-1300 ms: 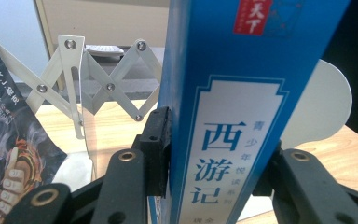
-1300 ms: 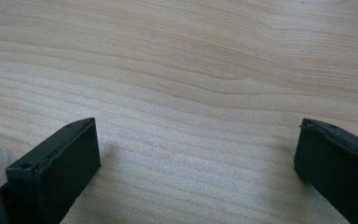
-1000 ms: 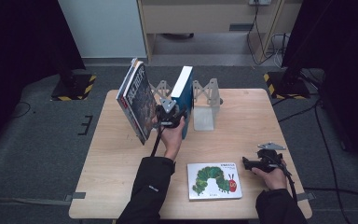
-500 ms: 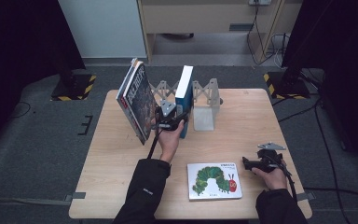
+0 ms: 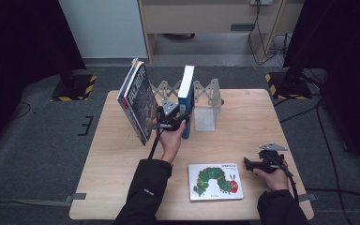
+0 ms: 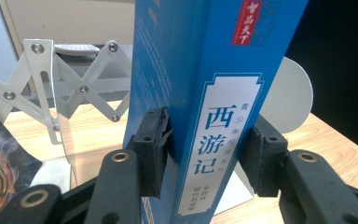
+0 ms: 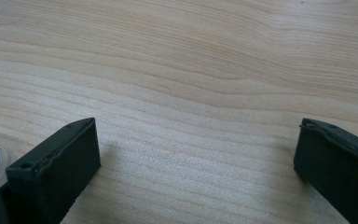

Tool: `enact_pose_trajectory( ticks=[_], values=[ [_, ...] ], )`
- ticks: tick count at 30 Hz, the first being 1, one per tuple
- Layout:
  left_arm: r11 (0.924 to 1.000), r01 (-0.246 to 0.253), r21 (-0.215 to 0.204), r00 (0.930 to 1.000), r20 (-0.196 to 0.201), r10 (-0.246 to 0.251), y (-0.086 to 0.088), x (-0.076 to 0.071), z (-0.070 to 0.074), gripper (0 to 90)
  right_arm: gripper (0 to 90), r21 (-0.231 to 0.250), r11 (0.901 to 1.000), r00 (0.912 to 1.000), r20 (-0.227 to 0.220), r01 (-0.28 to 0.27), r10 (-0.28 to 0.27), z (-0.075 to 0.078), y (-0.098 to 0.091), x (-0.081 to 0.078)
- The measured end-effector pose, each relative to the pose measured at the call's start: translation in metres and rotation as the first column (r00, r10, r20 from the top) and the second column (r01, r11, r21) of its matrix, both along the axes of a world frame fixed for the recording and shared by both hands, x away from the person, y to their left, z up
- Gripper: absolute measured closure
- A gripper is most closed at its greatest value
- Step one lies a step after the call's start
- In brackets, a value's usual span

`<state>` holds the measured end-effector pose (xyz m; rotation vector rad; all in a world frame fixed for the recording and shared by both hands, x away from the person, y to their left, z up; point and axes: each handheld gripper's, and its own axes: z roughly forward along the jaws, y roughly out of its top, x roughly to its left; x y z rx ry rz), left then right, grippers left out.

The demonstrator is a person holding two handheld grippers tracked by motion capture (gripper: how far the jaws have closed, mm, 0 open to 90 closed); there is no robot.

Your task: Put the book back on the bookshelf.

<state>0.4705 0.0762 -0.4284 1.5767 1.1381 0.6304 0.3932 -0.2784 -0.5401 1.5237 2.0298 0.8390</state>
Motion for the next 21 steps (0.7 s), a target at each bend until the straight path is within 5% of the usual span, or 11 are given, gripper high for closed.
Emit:
enact_pose_trajectory(
  ticks=[21],
  values=[
    [0.9998, 0.021, -0.006, 0.9998, 0.002, -0.021, -0.0085, 0.0072, 0.0003, 52.4, 0.6, 0.000, 1.0000, 1.0000, 0.000, 0.000, 0.000, 0.0000, 0.0000, 0.0000]
  ],
)
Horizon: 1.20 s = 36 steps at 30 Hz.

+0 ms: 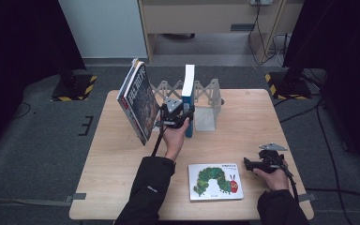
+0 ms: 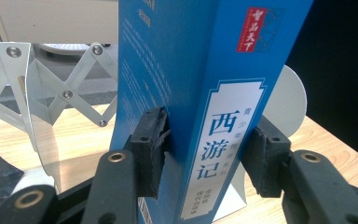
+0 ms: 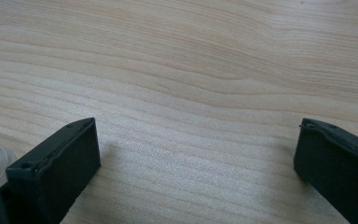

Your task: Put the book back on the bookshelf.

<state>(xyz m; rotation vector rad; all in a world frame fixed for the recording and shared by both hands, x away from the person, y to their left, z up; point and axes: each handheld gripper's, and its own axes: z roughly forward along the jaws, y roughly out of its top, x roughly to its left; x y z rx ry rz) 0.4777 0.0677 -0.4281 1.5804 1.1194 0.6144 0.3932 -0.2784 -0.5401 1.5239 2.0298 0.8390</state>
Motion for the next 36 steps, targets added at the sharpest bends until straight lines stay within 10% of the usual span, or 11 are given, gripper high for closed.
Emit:
enact_pose_trajectory(
  ticks=[20, 36],
  values=[
    [0.9965, 0.078, -0.029, 0.9932, 0.089, -0.076, 0.017, -0.017, 0.016, 51.3, 0.5, 0.001, 1.0000, 1.0000, 0.000, -0.001, 0.001, 0.000, 0.000, 0.000],
    [0.9913, 0.127, 0.035, 0.9879, 0.086, -0.129, 0.023, -0.033, 0.026, 51.5, 0.5, 0.001, 1.0000, 1.0000, -0.001, -0.002, 0.002, 0.000, 0.000, 0.000]
  ],
)
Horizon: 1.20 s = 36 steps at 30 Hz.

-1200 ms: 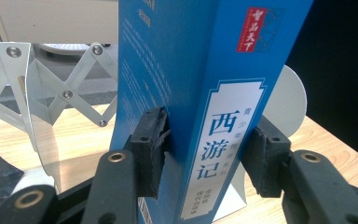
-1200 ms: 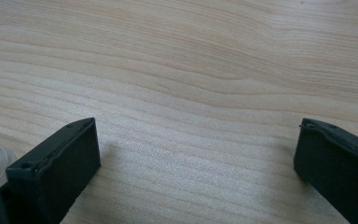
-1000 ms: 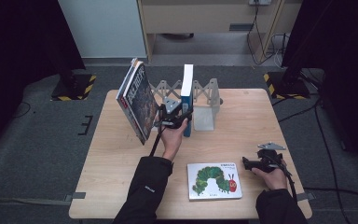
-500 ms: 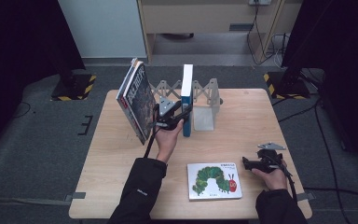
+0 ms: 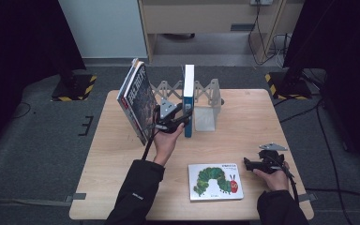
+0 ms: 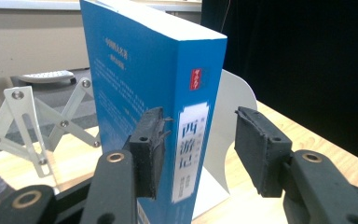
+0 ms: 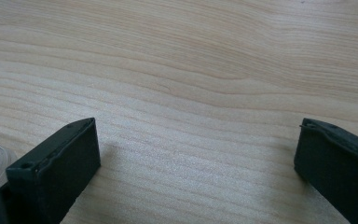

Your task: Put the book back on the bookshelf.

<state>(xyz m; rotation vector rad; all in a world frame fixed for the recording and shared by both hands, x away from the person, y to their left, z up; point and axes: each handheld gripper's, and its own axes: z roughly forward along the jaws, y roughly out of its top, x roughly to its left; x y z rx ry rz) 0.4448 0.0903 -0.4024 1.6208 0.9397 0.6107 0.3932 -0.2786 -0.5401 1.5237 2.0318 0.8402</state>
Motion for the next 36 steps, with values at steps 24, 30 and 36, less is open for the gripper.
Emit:
enact_pose_trajectory(
  ticks=[24, 30, 36],
  values=[
    [0.9926, 0.110, 0.052, 0.9913, -0.078, -0.106, 0.037, -0.063, 0.004, 44.9, 1.2, -0.004, 1.0000, 0.9998, -0.019, 0.004, -0.004, 0.002, 0.001, 0.000],
    [0.9902, 0.125, 0.062, 0.9845, -0.131, -0.116, 0.053, -0.073, -0.011, 43.9, 4.0, -0.014, 0.9999, 0.9986, -0.053, 0.005, -0.005, 0.006, 0.002, 0.000],
    [0.9872, 0.135, 0.085, 0.9782, -0.170, -0.119, 0.067, -0.086, -0.029, 41.7, 7.5, -0.037, 0.9993, 0.9971, -0.076, -0.007, 0.004, 0.012, 0.004, -0.001]
  ],
)
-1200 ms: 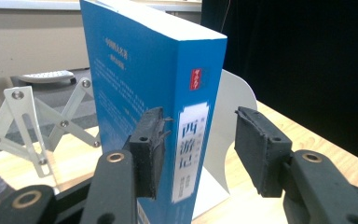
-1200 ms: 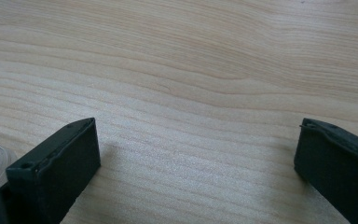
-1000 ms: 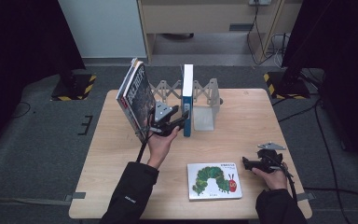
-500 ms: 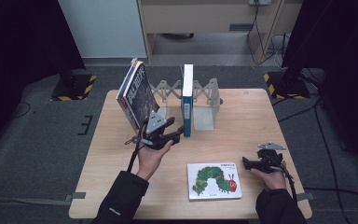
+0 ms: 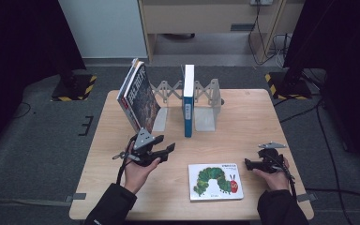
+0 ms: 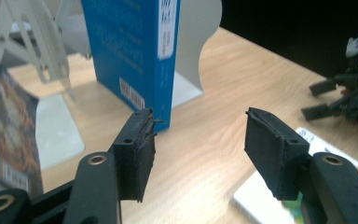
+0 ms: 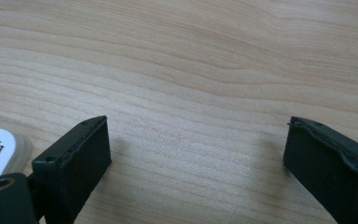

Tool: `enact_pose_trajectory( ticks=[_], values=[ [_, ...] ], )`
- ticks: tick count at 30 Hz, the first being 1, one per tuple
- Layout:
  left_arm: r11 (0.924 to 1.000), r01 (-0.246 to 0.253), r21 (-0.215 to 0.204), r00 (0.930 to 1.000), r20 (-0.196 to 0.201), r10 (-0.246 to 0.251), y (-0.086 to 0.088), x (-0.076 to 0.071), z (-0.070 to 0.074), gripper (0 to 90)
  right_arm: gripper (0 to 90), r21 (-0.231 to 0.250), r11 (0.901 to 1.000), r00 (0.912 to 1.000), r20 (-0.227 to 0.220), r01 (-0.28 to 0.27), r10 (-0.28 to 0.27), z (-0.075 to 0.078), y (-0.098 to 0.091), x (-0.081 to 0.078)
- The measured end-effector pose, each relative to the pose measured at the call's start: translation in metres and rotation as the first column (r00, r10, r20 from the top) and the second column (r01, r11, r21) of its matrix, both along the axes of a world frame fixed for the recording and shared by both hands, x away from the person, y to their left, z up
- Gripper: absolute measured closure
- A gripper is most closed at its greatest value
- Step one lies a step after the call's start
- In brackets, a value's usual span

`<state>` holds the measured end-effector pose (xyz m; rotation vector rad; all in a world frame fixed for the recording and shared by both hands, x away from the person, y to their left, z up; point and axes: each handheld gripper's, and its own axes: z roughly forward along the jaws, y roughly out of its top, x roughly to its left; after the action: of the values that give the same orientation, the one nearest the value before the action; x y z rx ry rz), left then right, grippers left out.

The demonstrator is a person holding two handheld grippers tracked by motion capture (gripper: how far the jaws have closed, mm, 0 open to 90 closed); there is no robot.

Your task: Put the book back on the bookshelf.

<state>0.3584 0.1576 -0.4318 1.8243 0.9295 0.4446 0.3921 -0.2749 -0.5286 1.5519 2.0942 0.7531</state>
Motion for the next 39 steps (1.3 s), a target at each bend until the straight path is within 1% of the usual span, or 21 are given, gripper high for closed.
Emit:
enact_pose_trajectory(
  ticks=[1, 3, 4, 6, 8, 9, 13, 15, 17, 18, 19, 22, 25, 26, 29, 32, 33, 34, 36, 37, 39],
  values=[
    [1.0000, 0.001, 0.003, 1.0000, -0.008, -0.001, 0.001, -0.001, -0.002, 41.5, 7.5, 0.004, 1.0000, 1.0000, 0.005, 0.002, -0.002, 0.001, 0.000, 0.000],
    [1.0000, 0.007, 0.003, 0.9997, -0.022, -0.007, 0.002, -0.003, -0.006, 41.0, 7.9, 0.030, 0.9995, 0.9999, 0.011, 0.002, -0.002, 0.005, 0.002, -0.002],
    [1.0000, 0.007, -0.002, 0.9996, -0.027, -0.007, 0.002, -0.004, -0.007, 40.7, 8.0, 0.047, 0.9989, 0.9998, 0.021, 0.004, -0.005, 0.008, 0.003, -0.004],
    [0.9997, 0.023, -0.010, 0.9989, -0.039, -0.024, 0.001, -0.006, -0.011, 39.5, 9.0, 0.069, 0.9976, 0.9997, 0.025, 0.000, -0.002, 0.014, 0.005, -0.007],
    [0.9995, 0.033, 0.001, 0.9983, -0.048, -0.033, -0.001, -0.008, -0.016, 37.0, 9.2, 0.103, 0.9947, 0.9995, 0.032, -0.007, 0.004, 0.019, 0.008, -0.010],
    [0.9991, 0.040, 0.011, 0.9974, -0.061, -0.039, -0.003, -0.008, -0.021, 36.0, 9.1, 0.110, 0.9939, 0.9995, 0.029, -0.010, 0.006, 0.021, 0.009, -0.011],
    [0.9986, 0.050, 0.020, 0.9917, -0.120, -0.047, -0.006, -0.008, -0.036, 34.5, 9.1, 0.127, 0.9906, 0.9981, 0.043, -0.050, 0.045, 0.027, 0.016, -0.019],
    [0.9978, 0.054, 0.040, 0.9902, -0.131, -0.048, -0.009, -0.008, -0.042, 33.7, 9.2, 0.138, 0.9885, 0.9973, 0.048, -0.061, 0.055, 0.030, 0.019, -0.025],
    [0.9968, 0.064, 0.048, 0.9877, -0.146, -0.056, -0.012, -0.007, -0.047, 32.2, 9.2, 0.147, 0.9861, 0.9963, 0.049, -0.077, 0.071, 0.031, 0.021, -0.031],
    [0.9962, 0.065, 0.058, 0.9865, -0.154, -0.056, -0.014, -0.007, -0.050, 31.5, 9.2, 0.148, 0.9853, 0.9956, 0.052, -0.085, 0.078, 0.031, 0.021, -0.032],
    [0.9952, 0.067, 0.071, 0.9862, -0.156, -0.055, -0.016, -0.007, -0.053, 30.8, 9.2, 0.158, 0.9836, 0.9956, 0.047, -0.087, 0.080, 0.031, 0.022, -0.035],
    [0.9919, 0.079, 0.100, 0.9806, -0.187, -0.059, -0.019, -0.007, -0.063, 29.9, 9.8, 0.160, 0.9822, 0.9947, 0.041, -0.099, 0.094, 0.031, 0.025, -0.040],
    [0.9858, 0.082, 0.147, 0.9779, -0.203, -0.051, -0.022, -0.006, -0.073, 29.2, 11.2, 0.160, 0.9811, 0.9939, 0.031, -0.109, 0.106, 0.030, 0.030, -0.042],
    [0.9826, 0.087, 0.164, 0.9757, -0.213, -0.051, -0.023, -0.006, -0.077, 29.1, 11.9, 0.160, 0.9805, 0.9933, 0.030, -0.115, 0.112, 0.030, 0.031, -0.042],
    [0.9800, 0.090, 0.177, 0.9740, -0.221, -0.049, -0.023, -0.004, -0.082, 28.2, 13.3, 0.172, 0.9765, 0.9914, 0.010, -0.130, 0.131, 0.028, 0.039, -0.042],
    [0.9793, 0.078, 0.187, 0.9744, -0.222, -0.035, -0.019, -0.002, -0.086, 27.0, 14.6, 0.155, 0.9734, 0.9846, -0.017, -0.169, 0.174, 0.025, 0.048, -0.041],
    [0.9772, 0.072, 0.200, 0.9747, -0.222, -0.026, -0.018, -0.002, -0.088, 27.0, 14.8, 0.156, 0.9724, 0.9836, -0.023, -0.173, 0.179, 0.024, 0.050, -0.040],
    [0.9765, 0.070, 0.204, 0.9733, -0.228, -0.022, -0.017, -0.002, -0.090, 27.0, 15.1, 0.156, 0.9700, 0.9807, -0.031, -0.186, 0.193, 0.021, 0.052, -0.039],
    [0.9716, 0.067, 0.227, 0.9716, -0.236, -0.012, -0.016, -0.003, -0.093, 27.0, 15.2, 0.164, 0.9668, 0.9770, -0.050, -0.196, 0.207, 0.019, 0.056, -0.038],
    [0.9694, 0.061, 0.238, 0.9719, -0.236, -0.004, -0.016, -0.003, -0.095, 26.8, 15.5, 0.160, 0.9653, 0.9742, -0.058, -0.207, 0.218, 0.018, 0.057, -0.037],
    [0.9686, 0.055, 0.243, 0.9718, -0.236, 0.004, -0.015, -0.002, -0.097, 26.2, 16.2, 0.157, 0.9631, 0.9705, -0.068, -0.219, 0.231, 0.016, 0.058, -0.038]
  ],
)
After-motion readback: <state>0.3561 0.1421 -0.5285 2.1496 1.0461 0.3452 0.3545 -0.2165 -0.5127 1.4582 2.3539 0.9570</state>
